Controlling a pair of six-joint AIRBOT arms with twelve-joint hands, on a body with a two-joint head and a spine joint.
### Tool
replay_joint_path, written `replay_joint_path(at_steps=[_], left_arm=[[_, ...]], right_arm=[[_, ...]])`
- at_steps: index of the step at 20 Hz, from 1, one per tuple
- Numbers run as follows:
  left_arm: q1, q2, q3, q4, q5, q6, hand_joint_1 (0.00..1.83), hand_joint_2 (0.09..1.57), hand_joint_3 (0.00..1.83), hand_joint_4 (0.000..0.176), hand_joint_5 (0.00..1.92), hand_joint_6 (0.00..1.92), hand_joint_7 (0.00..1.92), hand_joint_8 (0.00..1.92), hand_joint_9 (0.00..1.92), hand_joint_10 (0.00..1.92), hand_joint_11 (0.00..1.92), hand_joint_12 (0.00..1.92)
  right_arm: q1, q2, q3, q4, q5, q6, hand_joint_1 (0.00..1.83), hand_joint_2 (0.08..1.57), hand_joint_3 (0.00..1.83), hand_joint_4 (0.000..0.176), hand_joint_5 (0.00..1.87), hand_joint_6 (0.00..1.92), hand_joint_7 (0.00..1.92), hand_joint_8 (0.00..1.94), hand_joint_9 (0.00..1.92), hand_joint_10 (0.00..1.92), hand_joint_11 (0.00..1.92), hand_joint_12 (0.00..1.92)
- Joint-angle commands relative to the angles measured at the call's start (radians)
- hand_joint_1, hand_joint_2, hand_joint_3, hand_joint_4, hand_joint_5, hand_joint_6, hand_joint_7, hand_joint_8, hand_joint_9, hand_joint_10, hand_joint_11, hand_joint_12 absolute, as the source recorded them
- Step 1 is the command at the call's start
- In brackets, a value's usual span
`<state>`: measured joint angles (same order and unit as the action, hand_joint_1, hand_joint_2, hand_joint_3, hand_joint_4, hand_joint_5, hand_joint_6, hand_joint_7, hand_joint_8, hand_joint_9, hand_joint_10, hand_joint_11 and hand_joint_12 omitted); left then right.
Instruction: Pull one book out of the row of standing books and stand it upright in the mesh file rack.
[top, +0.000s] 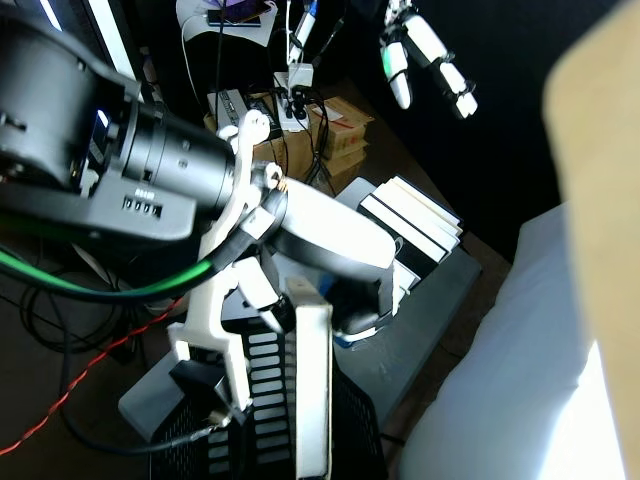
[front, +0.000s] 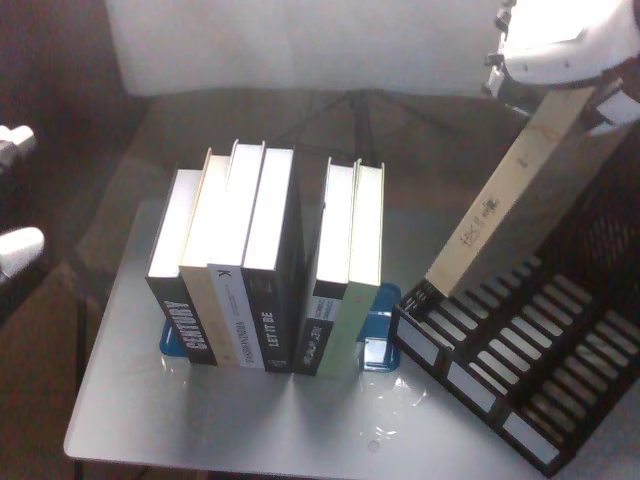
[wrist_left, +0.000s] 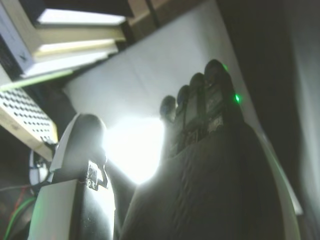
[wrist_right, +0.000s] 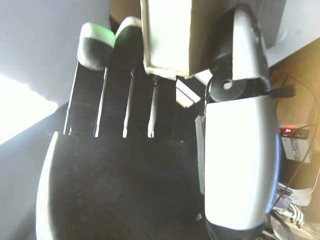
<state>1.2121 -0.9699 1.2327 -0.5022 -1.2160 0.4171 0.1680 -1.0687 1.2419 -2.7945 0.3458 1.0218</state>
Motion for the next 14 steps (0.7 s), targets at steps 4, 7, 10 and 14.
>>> replay_joint_path(at_steps=[4, 7, 10, 14], left_arm=[[-0.002, 0.005, 0.002, -0.012, -0.131, -0.006, 0.57, 1.41, 0.01, 0.034, 0.07, 0.00, 0.00, 0.00, 0.00, 0.00, 0.00, 0.00], [-0.002, 0.002, 0.003, -0.013, -0.131, -0.006, 0.55, 1.41, 0.01, 0.029, 0.09, 0.01, 0.01, 0.00, 0.00, 0.00, 0.00, 0.00], [-0.002, -0.001, 0.005, -0.014, -0.131, -0.006, 0.51, 1.42, 0.01, 0.041, 0.07, 0.00, 0.00, 0.00, 0.00, 0.00, 0.00, 0.00], [0.001, -0.003, 0.006, -0.016, -0.132, -0.007, 0.47, 1.43, 0.01, 0.037, 0.06, 0.00, 0.00, 0.00, 0.00, 0.00, 0.00, 0.00]], right_arm=[[0.019, -0.002, 0.002, -0.010, -0.078, -0.025, 1.37, 1.16, 0.00, 0.000, 0.81, 1.07, 0.93, 1.14, 0.83, 1.42, 0.64, 1.76], [0.014, -0.019, 0.026, -0.010, -0.076, -0.029, 1.38, 1.13, 0.00, 0.000, 0.87, 0.99, 0.99, 1.01, 0.88, 1.36, 0.71, 1.68], [0.003, -0.037, 0.055, -0.010, -0.076, -0.028, 1.37, 1.15, 0.00, 0.000, 0.86, 0.93, 0.94, 1.15, 0.84, 1.44, 0.76, 1.79], [-0.007, -0.057, 0.095, -0.013, -0.076, -0.018, 1.38, 1.13, 0.00, 0.000, 0.93, 0.93, 0.98, 1.04, 0.86, 1.36, 0.65, 1.76]])
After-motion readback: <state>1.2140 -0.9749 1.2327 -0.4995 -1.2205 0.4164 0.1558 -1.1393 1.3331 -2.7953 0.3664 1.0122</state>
